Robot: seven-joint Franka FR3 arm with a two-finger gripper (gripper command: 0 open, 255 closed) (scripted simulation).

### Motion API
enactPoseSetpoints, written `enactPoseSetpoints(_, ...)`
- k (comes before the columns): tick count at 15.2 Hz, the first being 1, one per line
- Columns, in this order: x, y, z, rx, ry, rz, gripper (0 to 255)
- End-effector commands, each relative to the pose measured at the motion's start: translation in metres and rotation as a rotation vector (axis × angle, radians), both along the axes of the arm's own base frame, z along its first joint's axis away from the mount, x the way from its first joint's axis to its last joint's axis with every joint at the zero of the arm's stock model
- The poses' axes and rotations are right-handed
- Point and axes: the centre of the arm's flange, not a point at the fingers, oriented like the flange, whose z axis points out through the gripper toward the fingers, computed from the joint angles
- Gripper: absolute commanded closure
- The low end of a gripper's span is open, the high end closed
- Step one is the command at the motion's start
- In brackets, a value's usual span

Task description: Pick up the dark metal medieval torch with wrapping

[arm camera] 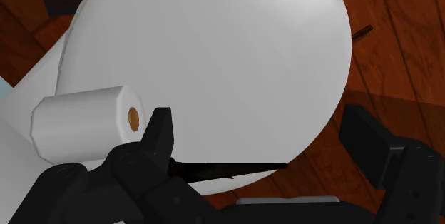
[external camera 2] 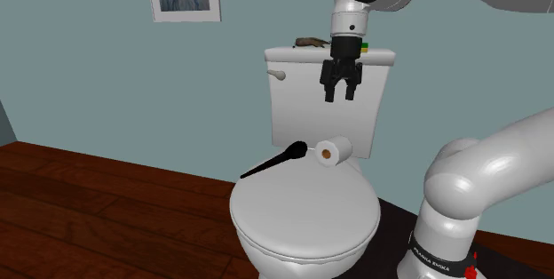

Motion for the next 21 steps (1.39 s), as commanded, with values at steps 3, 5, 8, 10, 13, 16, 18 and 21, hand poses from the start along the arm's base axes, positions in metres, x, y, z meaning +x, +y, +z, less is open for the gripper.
enactPoseSetpoints(3,0.018,-0.007,-0.018,-0.014,0.002,0.088,0)
enactPoseSetpoints(5,0.037,-0.013,-0.036,-0.028,0.003,0.176,0)
enactPoseSetpoints(8,0.066,-0.019,-0.063,-0.049,0.006,0.308,0)
enactPoseSetpoints(10,0.085,-0.021,-0.081,-0.063,0.007,0.396,0)
enactPoseSetpoints(13,0.115,-0.021,-0.107,-0.084,0.01,0.528,0)
enactPoseSetpoints(16,0.144,-0.018,-0.134,-0.105,0.012,0.66,0)
enactPoseSetpoints(18,0.163,-0.014,-0.152,-0.118,0.014,0.748,0)
enactPoseSetpoints(21,0.191,-0.006,-0.18,-0.139,0.017,0.88,0)
